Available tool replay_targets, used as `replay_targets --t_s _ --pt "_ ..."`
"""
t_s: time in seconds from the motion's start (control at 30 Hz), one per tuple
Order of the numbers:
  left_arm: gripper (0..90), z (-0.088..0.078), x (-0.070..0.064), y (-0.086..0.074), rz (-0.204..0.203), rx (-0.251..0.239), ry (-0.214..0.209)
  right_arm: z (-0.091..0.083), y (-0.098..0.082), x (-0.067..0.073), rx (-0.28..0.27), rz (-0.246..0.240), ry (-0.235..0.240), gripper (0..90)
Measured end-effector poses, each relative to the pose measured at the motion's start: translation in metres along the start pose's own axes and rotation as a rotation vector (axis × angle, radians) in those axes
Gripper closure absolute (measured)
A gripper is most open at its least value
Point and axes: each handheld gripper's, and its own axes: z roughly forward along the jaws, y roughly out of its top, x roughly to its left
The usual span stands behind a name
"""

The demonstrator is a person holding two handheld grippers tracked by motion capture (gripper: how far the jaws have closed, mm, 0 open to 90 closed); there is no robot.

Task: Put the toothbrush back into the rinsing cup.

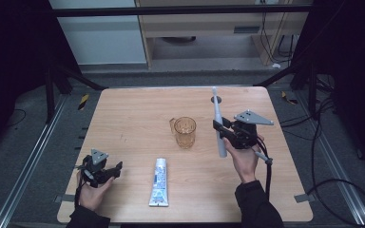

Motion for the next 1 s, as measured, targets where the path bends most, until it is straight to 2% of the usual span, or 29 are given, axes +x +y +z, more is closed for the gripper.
replay_targets --t_s 0.2,0.23,0.37,0.4,0.5,0.53,1.0 --pt "31.8 0.000 0.000 0.000 0.000 -0.001 0.001 0.005 0.001 0.004 -0.048 0.019 -0.021 67.0" --pt "31.8 0.000 0.000 0.000 -0.001 -0.003 0.001 0.007 0.002 0.005 -0.078 0.033 -0.032 67.0" --pt "31.8 0.000 0.000 0.000 -0.002 -0.004 0.002 0.009 0.003 0.006 -0.119 0.050 -0.051 67.0" --pt "31.8 0.000 0.000 0.000 -0.004 -0.005 0.003 0.010 0.004 0.007 -0.153 0.063 -0.065 67.0" --pt "31.8 0.000 0.001 0.000 -0.005 -0.005 0.003 0.012 0.005 0.009 -0.173 0.066 -0.073 67.0" --pt "31.8 0.000 0.001 0.000 -0.006 -0.006 0.004 0.015 0.006 0.013 -0.189 0.069 -0.086 67.0" --pt "31.7 -0.001 0.002 0.000 -0.012 -0.013 0.008 0.042 0.013 0.036 -0.295 0.094 -0.117 67.0"
